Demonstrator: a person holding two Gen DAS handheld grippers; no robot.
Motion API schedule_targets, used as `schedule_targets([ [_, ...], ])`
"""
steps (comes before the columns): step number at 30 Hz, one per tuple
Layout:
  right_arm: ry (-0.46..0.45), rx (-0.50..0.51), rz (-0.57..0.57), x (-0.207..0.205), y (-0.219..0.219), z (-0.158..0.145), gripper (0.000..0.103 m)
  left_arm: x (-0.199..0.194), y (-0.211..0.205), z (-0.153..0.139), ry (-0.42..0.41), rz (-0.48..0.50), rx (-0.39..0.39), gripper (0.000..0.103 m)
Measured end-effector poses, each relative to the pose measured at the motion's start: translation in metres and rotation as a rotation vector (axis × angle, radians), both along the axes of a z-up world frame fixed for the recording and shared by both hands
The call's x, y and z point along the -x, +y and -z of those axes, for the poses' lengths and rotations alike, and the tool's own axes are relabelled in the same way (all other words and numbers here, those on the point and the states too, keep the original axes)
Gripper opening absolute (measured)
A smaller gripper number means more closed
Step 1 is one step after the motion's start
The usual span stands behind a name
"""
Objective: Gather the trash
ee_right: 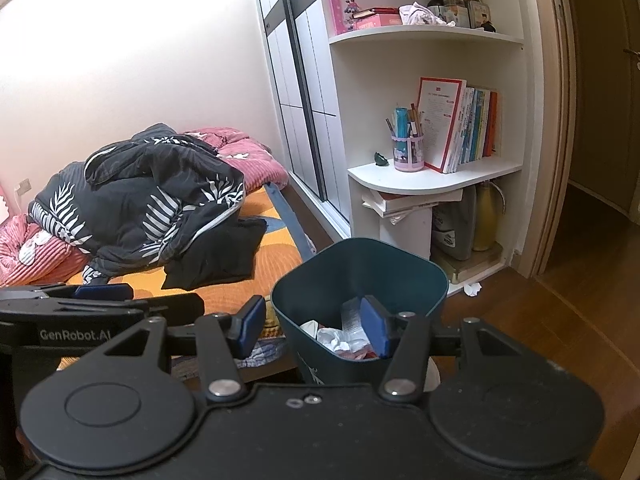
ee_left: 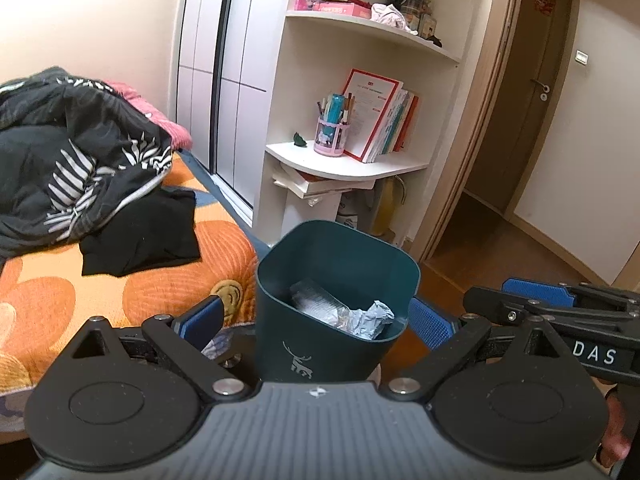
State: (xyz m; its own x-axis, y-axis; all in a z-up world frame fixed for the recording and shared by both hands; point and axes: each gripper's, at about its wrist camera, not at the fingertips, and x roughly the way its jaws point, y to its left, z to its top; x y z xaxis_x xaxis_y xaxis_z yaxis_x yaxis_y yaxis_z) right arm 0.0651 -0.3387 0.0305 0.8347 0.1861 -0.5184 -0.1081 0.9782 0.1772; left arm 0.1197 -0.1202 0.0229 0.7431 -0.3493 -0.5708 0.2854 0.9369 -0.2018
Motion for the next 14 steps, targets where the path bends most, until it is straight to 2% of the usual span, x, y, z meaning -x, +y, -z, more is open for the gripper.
schedule_targets([
  [14,0.019,-0.002,0.002,-0.0007,-0.0009,0.0036,0.053,0.0092,-0.0082,-0.0021,-0.036,0.037,-0.030,0.099],
])
